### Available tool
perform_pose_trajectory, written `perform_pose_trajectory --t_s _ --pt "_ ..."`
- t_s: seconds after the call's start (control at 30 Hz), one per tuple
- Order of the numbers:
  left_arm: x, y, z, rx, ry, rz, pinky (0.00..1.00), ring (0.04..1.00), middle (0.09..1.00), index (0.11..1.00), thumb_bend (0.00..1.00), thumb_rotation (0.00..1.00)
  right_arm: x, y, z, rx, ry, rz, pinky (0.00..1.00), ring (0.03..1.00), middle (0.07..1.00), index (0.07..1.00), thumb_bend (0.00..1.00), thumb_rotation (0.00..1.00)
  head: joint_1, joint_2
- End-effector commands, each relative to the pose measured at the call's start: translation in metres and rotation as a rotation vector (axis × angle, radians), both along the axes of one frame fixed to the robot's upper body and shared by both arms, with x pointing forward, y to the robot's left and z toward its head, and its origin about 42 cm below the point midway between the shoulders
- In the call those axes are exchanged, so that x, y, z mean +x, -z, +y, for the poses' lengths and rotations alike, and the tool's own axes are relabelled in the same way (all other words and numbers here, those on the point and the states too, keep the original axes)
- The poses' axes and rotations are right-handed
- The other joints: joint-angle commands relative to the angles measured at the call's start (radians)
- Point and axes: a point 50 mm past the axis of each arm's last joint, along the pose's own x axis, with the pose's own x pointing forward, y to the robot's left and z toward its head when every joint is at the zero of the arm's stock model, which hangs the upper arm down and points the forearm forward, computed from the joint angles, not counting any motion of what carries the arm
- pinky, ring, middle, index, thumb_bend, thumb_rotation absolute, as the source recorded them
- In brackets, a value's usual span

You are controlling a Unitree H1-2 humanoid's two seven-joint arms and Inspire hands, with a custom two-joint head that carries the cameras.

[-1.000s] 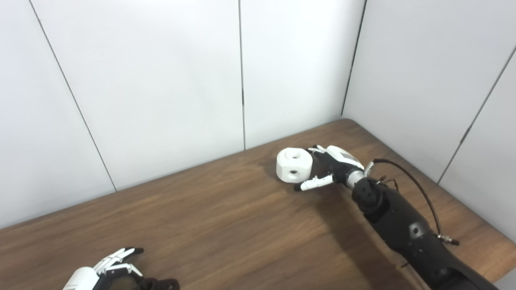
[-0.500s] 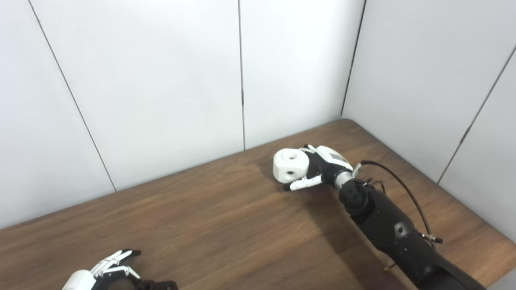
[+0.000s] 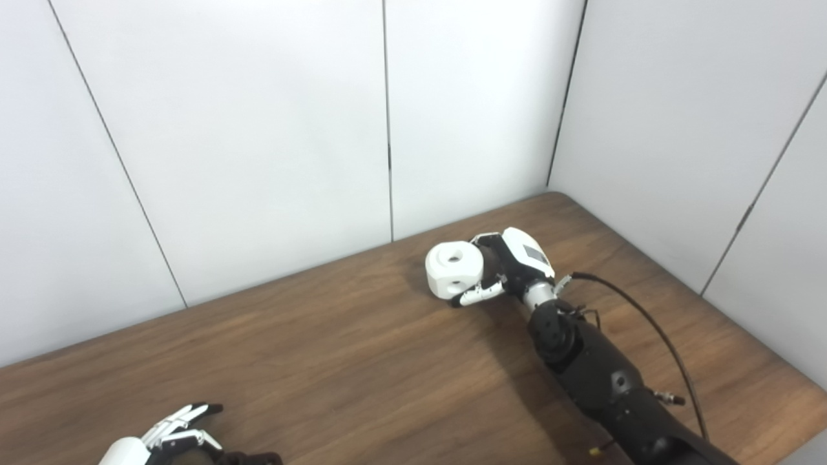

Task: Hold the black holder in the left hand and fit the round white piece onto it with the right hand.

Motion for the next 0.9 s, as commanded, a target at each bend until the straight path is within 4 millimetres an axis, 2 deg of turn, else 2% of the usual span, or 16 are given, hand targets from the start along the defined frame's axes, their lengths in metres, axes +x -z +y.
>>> perform_pose_trajectory --t_s 0.0,0.2,0.3,0.47,0.53,0.73,0.87 --pt "-0.015 0.020 0.007 0.060 -0.008 0.085 0.88 0.910 0.875 0.484 0.52 0.05 0.006 -0.001 0.006 -0.015 0.005 -0.014 0.88 0.842 0.780 0.483 0.52 0.13 0.013 0.012" --pt "-0.016 0.019 0.005 0.051 -0.004 0.079 0.88 0.904 0.870 0.484 0.52 0.04 0.004 0.007 0.016 0.012 0.001 -0.020 0.82 0.826 0.776 0.482 0.52 0.13 0.030 0.020" --pt "-0.017 0.019 0.003 0.047 -0.002 0.073 0.88 0.902 0.868 0.484 0.52 0.04 0.001 0.005 0.021 0.024 -0.012 -0.030 0.77 0.809 0.767 0.483 0.52 0.13 0.047 0.027" --pt "-0.019 0.018 0.000 0.050 -0.005 0.073 0.86 0.895 0.863 0.483 0.52 0.04 -0.004 -0.011 0.035 0.040 -0.087 -0.063 0.72 0.809 0.770 0.483 0.52 0.14 0.092 0.038" --pt "-0.020 0.017 -0.004 0.059 -0.012 0.080 0.86 0.894 0.864 0.484 0.52 0.04 -0.007 -0.020 0.044 0.063 -0.124 -0.074 0.72 0.817 0.776 0.482 0.52 0.13 0.136 0.047" --pt "-0.020 0.015 -0.016 0.086 -0.014 0.100 0.87 0.911 0.879 0.484 0.52 0.05 -0.021 -0.053 0.080 0.103 -0.251 -0.112 0.71 0.814 0.780 0.482 0.52 0.13 0.238 0.077" --pt "-0.019 0.016 -0.022 0.087 -0.019 0.110 0.90 0.928 0.890 0.484 0.52 0.05 -0.031 -0.065 0.099 0.138 -0.314 -0.119 0.72 0.814 0.781 0.481 0.52 0.13 0.281 0.099"
